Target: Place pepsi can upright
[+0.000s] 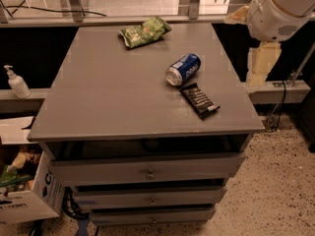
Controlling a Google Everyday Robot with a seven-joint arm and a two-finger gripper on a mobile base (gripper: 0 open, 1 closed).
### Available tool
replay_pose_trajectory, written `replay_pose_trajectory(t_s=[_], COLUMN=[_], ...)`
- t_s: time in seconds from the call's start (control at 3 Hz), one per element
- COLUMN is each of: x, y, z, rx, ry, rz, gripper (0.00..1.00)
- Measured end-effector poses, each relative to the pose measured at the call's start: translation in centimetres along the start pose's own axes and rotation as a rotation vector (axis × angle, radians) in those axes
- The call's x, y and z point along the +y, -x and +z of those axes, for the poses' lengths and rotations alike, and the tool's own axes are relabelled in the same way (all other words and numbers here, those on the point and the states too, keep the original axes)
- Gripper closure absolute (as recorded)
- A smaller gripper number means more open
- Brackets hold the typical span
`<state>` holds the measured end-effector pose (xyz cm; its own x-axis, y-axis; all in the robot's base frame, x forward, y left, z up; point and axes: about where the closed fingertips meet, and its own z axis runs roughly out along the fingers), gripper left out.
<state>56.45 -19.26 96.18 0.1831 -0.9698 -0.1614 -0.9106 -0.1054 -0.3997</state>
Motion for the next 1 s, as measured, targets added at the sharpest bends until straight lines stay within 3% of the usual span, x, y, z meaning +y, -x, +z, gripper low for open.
replay_pose_trajectory(t_s=[1.0], x=[-5.6], y=[2.9], z=[6.7], rx=[0.027], ry=[0.042], rz=[-0.364], gripper=[0.0])
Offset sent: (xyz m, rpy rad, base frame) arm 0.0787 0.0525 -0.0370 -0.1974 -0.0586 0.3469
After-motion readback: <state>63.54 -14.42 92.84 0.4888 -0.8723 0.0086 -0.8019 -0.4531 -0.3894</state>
